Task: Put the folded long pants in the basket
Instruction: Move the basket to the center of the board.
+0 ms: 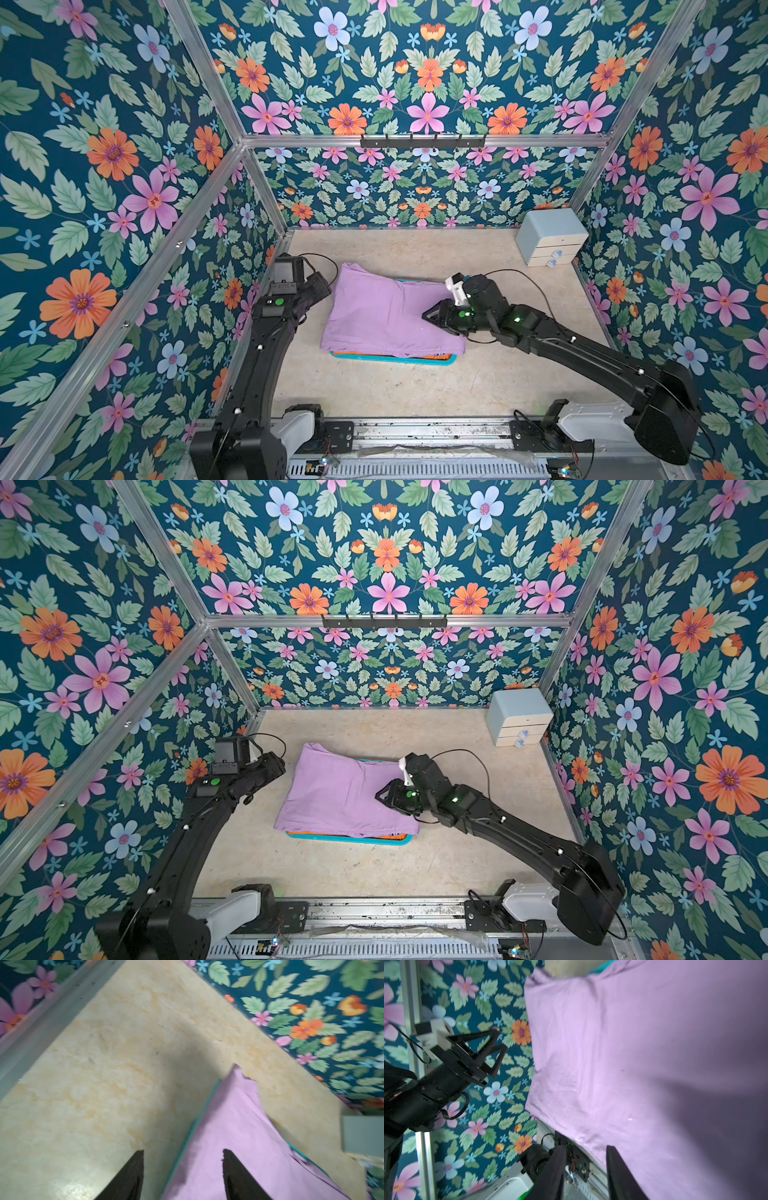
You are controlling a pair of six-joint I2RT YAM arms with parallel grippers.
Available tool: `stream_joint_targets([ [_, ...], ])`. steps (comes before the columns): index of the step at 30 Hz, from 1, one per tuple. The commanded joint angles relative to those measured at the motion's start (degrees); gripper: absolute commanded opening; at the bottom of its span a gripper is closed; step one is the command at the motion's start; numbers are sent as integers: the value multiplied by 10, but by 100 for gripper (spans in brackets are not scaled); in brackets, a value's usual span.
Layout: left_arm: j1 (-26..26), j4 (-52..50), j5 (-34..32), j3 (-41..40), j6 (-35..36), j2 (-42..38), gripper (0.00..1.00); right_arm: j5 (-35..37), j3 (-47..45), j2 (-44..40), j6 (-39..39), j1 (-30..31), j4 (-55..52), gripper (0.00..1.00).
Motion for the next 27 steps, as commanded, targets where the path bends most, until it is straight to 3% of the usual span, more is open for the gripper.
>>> stream_joint_targets([
  [1, 14, -35, -40, 4, 11, 64, 62, 19, -47, -66, -16, -75, -111, 40],
  [7, 24, 67, 94, -65, -13, 142, 47, -9, -118, -194, -59, -248, -194, 44],
  [11, 8, 163, 200, -125, -55, 129, 41, -50, -145, -190, -99, -331, -202, 45],
  [14, -43, 181, 188, -138, -83, 112, 41, -89, -156, -155, -112, -371, -189, 45],
  [21, -173, 236, 170, -128, -132, 149, 39, -67, -141, -88, -132, -376, -165, 45],
  [27, -193, 224, 160, -156, -142, 100, 40, 0, -108, -33, -155, -400, -213, 46],
])
